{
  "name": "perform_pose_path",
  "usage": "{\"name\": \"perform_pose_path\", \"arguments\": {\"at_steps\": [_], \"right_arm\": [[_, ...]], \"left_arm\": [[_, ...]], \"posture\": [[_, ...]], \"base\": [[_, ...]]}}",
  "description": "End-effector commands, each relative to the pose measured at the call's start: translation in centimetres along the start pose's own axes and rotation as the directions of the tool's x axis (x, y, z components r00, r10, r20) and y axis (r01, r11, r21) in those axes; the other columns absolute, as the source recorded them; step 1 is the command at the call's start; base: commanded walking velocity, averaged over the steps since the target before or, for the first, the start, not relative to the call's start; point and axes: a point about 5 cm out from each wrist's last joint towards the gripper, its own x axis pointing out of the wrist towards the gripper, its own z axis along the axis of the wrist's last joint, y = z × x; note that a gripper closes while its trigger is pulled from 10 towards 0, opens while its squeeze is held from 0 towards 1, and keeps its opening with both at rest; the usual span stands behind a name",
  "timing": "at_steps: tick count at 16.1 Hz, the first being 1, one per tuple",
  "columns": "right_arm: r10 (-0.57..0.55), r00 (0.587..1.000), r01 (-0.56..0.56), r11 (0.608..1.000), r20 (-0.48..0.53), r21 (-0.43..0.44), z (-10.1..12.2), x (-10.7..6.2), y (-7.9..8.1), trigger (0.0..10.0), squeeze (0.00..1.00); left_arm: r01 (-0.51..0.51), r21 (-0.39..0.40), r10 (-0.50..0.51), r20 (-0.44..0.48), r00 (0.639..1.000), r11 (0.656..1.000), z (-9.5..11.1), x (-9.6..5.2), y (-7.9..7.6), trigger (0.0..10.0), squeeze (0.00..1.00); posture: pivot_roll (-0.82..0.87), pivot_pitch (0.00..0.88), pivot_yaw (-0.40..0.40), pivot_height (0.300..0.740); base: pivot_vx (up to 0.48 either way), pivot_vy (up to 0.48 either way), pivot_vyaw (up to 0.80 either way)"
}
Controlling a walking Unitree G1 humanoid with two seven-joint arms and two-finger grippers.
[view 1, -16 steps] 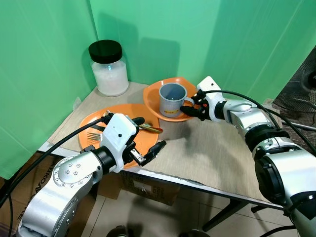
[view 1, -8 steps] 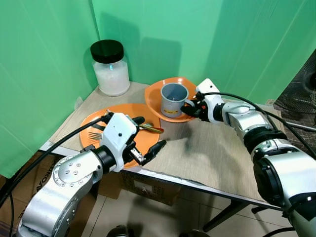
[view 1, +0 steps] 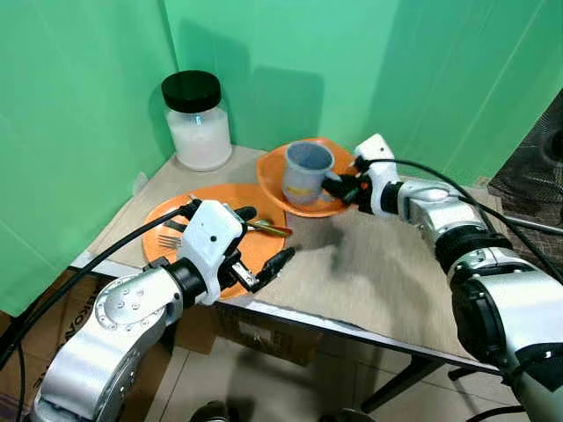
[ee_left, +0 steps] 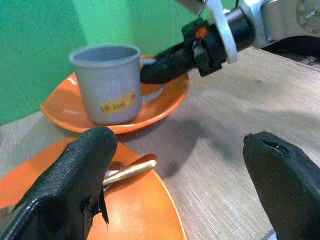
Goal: Setting the table
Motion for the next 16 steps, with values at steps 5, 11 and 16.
{"name": "perform_pose_path", "arguments": {"at_steps": [5, 11, 16], "right_arm": [[0.01, 0.964, -0.005, 1.0, 0.267, -0.021, 3.3, -2.7, -1.5, 0.0, 0.0], [-0.367, 0.777, 0.354, 0.927, 0.511, 0.127, 2.7, -12.0, 4.5, 10.0, 0.0], [-0.506, 0.762, 0.455, 0.863, 0.404, 0.221, 0.0, -12.0, 8.0, 10.0, 0.0]], "left_arm": [[-0.056, -0.032, 0.057, 0.048, 0.997, 0.998, 0.6, 0.4, 0.1, 10.0, 0.0], [-0.381, -0.098, 0.384, 0.011, 0.923, 0.919, -0.4, 1.7, 0.6, 10.0, 0.0], [-0.454, -0.096, 0.455, -0.012, 0.89, 0.886, -0.9, 1.5, 0.6, 10.0, 0.0]], "posture": [[-0.03, 0.049, -0.002, 0.74], [-0.1, 0.042, -0.002, 0.74], [-0.09, 0.064, -0.007, 0.74]], "base": [[0.0, 0.0, 0.0], [0.0, 0.0, 0.0], [0.0, 0.0, -0.8]]}}
